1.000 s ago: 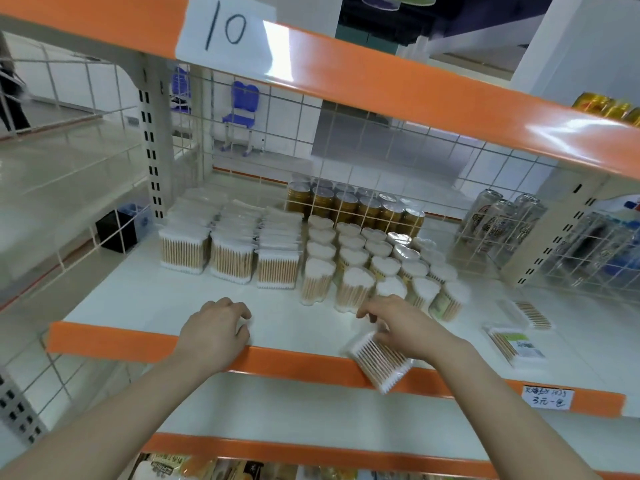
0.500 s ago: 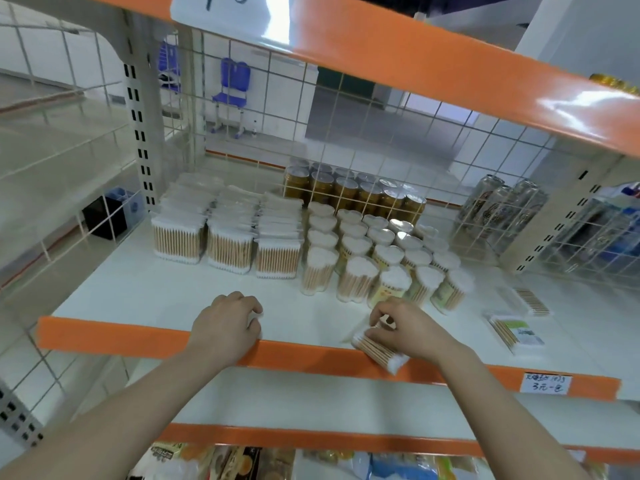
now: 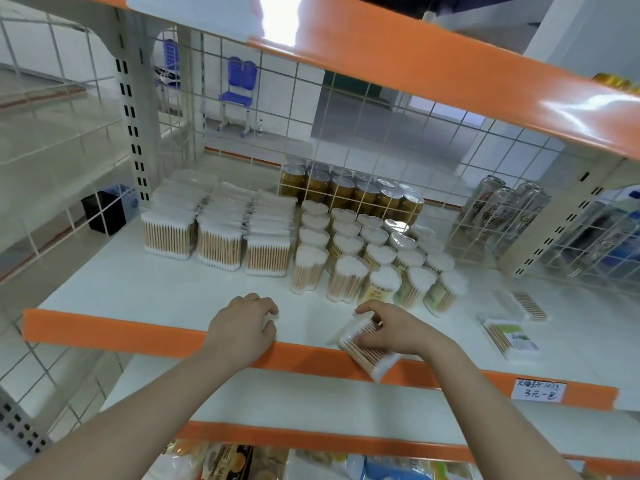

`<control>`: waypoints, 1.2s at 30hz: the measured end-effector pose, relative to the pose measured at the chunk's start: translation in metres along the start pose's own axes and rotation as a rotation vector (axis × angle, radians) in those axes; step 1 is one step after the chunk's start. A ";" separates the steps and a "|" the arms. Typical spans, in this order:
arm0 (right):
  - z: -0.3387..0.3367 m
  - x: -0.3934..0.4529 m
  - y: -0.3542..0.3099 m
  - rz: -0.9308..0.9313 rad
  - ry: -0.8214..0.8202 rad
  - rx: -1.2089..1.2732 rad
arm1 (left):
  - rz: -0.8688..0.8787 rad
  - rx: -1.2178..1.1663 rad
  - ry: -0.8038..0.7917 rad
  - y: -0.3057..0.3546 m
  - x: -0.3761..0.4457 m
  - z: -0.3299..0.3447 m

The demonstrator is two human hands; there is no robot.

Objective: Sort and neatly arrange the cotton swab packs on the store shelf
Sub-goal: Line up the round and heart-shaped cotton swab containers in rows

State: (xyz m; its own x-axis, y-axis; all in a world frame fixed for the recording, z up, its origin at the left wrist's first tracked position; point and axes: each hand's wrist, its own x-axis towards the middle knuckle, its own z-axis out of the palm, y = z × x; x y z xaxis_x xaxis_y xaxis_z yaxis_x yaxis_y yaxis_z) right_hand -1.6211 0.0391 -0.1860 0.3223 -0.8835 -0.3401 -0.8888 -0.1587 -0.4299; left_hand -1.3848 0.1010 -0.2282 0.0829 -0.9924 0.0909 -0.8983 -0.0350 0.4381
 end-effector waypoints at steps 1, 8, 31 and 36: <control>-0.001 0.000 0.001 -0.016 0.007 -0.003 | -0.008 0.003 0.006 0.001 0.000 0.000; -0.009 0.002 0.002 -0.136 0.053 -0.017 | -0.055 0.021 0.060 0.007 0.002 0.003; 0.007 0.039 -0.112 -0.483 0.443 -0.030 | 0.009 0.016 0.319 -0.058 0.020 -0.039; 0.031 0.061 -0.133 -0.458 0.458 -0.120 | 0.174 0.112 0.303 -0.083 0.036 -0.050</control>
State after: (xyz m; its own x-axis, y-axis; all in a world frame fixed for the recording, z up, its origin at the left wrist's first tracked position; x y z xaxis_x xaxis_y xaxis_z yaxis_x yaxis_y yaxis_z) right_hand -1.4736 0.0195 -0.1754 0.5291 -0.8087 0.2569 -0.7333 -0.5881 -0.3412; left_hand -1.2854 0.0738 -0.2163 0.0336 -0.9050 0.4240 -0.9506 0.1020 0.2932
